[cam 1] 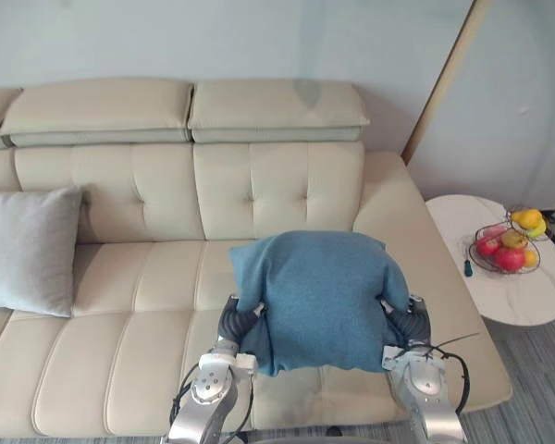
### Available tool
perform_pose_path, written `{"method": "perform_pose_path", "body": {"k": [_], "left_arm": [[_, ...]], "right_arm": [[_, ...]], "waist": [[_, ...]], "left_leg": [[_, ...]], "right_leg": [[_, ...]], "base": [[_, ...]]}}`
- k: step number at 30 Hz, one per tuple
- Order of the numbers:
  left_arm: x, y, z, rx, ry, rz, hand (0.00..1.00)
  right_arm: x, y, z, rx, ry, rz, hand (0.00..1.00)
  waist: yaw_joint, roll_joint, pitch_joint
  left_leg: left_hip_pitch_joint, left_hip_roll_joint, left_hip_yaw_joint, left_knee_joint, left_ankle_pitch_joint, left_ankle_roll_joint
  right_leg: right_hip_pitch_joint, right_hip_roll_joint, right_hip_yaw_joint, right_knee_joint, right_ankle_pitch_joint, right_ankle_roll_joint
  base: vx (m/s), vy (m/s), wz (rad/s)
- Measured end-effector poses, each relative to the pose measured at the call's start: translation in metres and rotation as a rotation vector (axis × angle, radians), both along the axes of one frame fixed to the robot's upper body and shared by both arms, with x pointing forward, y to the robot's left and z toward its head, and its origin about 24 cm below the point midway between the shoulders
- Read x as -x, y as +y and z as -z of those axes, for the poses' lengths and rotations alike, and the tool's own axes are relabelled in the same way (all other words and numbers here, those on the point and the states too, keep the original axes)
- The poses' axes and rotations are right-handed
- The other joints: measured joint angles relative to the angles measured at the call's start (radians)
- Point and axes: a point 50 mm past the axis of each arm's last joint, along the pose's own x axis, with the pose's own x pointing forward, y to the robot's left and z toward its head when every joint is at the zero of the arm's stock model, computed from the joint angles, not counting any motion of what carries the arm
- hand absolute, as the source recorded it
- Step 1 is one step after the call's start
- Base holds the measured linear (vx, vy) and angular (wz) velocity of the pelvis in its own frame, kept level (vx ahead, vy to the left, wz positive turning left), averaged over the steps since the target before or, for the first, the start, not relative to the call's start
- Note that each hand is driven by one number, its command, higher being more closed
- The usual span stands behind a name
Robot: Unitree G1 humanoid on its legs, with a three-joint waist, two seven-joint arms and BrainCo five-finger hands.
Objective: Pick up cushions and gather them together orderly.
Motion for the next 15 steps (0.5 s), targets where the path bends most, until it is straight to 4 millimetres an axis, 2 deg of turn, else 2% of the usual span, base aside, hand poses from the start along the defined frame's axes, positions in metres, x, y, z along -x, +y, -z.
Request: {"method": "perform_pose_path", "body": {"k": [2, 5, 7, 8, 10, 11, 13, 14, 15], "left_arm": [[-0.011, 0.0, -0.01, -0.004, -0.045, -0.018, 1.0], [-0.036, -0.001, -0.037, -0.008, -0.158, -0.058, 1.0], [-0.059, -0.004, -0.069, -0.021, -0.285, -0.074, 1.0], [-0.069, -0.005, -0.086, -0.022, -0.346, -0.083, 1.0], [-0.093, -0.007, -0.137, -0.035, -0.523, -0.104, 1.0], [-0.101, -0.008, -0.156, -0.05, -0.587, -0.115, 1.0], [-0.121, -0.007, -0.201, -0.071, -0.719, -0.174, 1.0], [-0.127, -0.004, -0.217, -0.071, -0.756, -0.203, 1.0], [-0.137, -0.001, -0.242, -0.074, -0.804, -0.244, 1.0]], "right_arm": [[-0.017, 0.004, -0.01, 0.025, -0.038, -0.025, 1.0], [-0.044, 0.011, -0.038, 0.067, -0.149, -0.019, 1.0], [-0.067, 0.011, -0.07, 0.113, -0.254, -0.016, 1.0], [-0.078, 0.01, -0.085, 0.137, -0.298, -0.011, 1.0], [-0.109, 0.008, -0.129, 0.193, -0.403, 0.007, 1.0], [-0.118, 0.007, -0.146, 0.209, -0.443, 0.02, 1.0], [-0.14, 0.01, -0.193, 0.231, -0.551, 0.057, 1.0], [-0.146, 0.013, -0.212, 0.228, -0.595, 0.071, 1.0], [-0.152, 0.018, -0.241, 0.224, -0.66, 0.089, 1.0]], "waist": [[0.002, -0.004, 0.027], [0.018, -0.005, 0.062], [0.027, 0.001, 0.083], [0.03, 0.002, 0.099], [0.03, 0.005, 0.139], [0.029, 0.008, 0.154], [0.026, 0.018, 0.18], [0.023, 0.022, 0.202], [0.021, 0.031, 0.232]], "left_leg": [[-0.024, -0.001, 0.0, -0.001, 0.012, 0.007], [-0.099, 0.001, -0.002, -0.002, 0.035, 0.015], [-0.177, 0.007, -0.007, -0.005, 0.058, 0.02], [-0.196, 0.007, -0.009, -0.017, 0.07, 0.023], [-0.237, 0.007, -0.025, -0.049, 0.116, 0.026], [-0.247, 0.007, -0.032, -0.063, 0.13, 0.027], [-0.274, 0.004, -0.042, -0.102, 0.175, 0.029], [-0.281, 0.003, -0.046, -0.102, 0.18, 0.031], [-0.295, 0.0, -0.051, -0.102, 0.188, 0.034]], "right_leg": [[-0.022, 0.0, -0.001, -0.003, 0.015, 0.0], [-0.102, 0.0, -0.002, 0.01, 0.034, 0.004], [-0.177, 0.003, -0.002, 0.008, 0.059, 0.009], [-0.199, 0.004, -0.003, 0.008, 0.068, 0.007], [-0.247, 0.009, -0.012, 0.006, 0.09, 0.01], [-0.258, 0.011, -0.017, 0.005, 0.095, 0.009], [-0.297, 0.014, -0.031, -0.001, 0.112, 0.011], [-0.299, 0.014, -0.034, -0.006, 0.118, 0.011], [-0.304, 0.014, -0.037, -0.022, 0.131, 0.013]], "base": [[-0.08, 0.02, 0.01], [-0.15, 0.038, 0.04], [-0.15, 0.023, 0.07], [-0.13, 0.03, 0.08], [-0.13, 0.031, 0.14], [-0.09, 0.019, 0.17], [-0.06, 0.017, 0.11], [-0.05, 0.034, 0.08], [-0.04, 0.043, 0.11]]}}
